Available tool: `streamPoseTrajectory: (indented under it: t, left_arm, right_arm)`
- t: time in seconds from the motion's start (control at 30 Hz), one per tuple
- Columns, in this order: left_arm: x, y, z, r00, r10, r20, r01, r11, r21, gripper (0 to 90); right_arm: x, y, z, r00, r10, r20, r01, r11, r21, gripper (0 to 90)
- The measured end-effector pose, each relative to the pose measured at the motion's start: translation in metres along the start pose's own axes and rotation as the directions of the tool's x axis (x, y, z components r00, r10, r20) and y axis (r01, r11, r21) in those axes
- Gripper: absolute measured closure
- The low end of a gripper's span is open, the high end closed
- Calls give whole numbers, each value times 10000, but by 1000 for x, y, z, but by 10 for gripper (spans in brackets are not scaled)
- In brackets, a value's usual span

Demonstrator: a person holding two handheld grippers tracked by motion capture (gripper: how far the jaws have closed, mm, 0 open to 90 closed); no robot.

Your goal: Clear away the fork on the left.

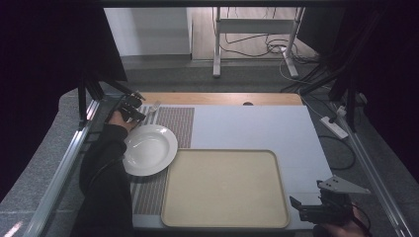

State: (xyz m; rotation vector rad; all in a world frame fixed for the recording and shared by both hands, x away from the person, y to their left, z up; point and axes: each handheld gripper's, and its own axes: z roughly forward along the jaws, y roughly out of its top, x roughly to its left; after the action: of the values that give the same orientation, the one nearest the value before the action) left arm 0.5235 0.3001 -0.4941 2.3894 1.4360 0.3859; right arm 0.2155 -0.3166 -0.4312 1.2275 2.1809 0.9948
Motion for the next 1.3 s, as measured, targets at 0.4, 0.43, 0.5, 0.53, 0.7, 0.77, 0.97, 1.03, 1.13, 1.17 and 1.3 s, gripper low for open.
streamPoseTrajectory:
  t: [0.4, 0.43, 0.5, 0.53, 0.7, 0.77, 0.97, 1.03, 1.13, 1.17, 1.3]
  left_arm:
    - [-7, -9, -36, 9951, 48, 983, -30, 9998, -182, 849]
    - [-10, -10, -37, 9944, 94, 1052, -78, 9999, -152, 849]
    - [-17, -13, -37, 9926, 242, 1187, -228, 9997, -132, 849]
    - [-21, -14, -38, 9916, 324, 1256, -309, 9994, -136, 850]
    - [-37, -19, -39, 9855, 639, 1571, -616, 9979, -196, 849]
    - [-43, -20, -40, 9843, 727, 1605, -700, 9973, -227, 849]
    - [-63, -28, -45, 9757, 957, 1969, -896, 9952, -397, 849]
    - [-69, -31, -46, 9736, 1052, 2028, -983, 9942, -438, 849]
    - [-77, -35, -50, 9728, 1136, 2021, -1073, 9933, -420, 849]
    - [-79, -37, -51, 9721, 1148, 2045, -1076, 9931, -461, 848]
    - [-88, -43, -58, 9680, 1202, 2202, -1098, 9922, -587, 848]
  right_arm:
    - [0, 0, 0, 10000, -12, 38, 12, 10000, -17, 0]
    - [0, 0, -1, 10000, -31, 40, 31, 10000, -18, 0]
    - [1, 0, -1, 10000, -57, 45, 57, 10000, -26, 0]
    - [1, 0, -1, 10000, -58, 50, 58, 10000, -30, 0]
    - [1, 0, -1, 10000, -44, 41, 44, 10000, -28, 0]
    - [1, 0, -1, 10000, -49, 48, 49, 10000, -24, 0]
    - [1, 0, -1, 10000, -63, 60, 63, 10000, -36, 0]
    - [1, 0, -1, 10000, -36, 63, 36, 10000, -44, 0]
    - [1, 0, -1, 10000, -54, 56, 55, 10000, -36, 0]
    - [1, 0, -1, 10000, -74, 48, 75, 10000, -36, 0]
    - [1, 0, -1, 10000, -81, 52, 81, 9999, -63, 0]
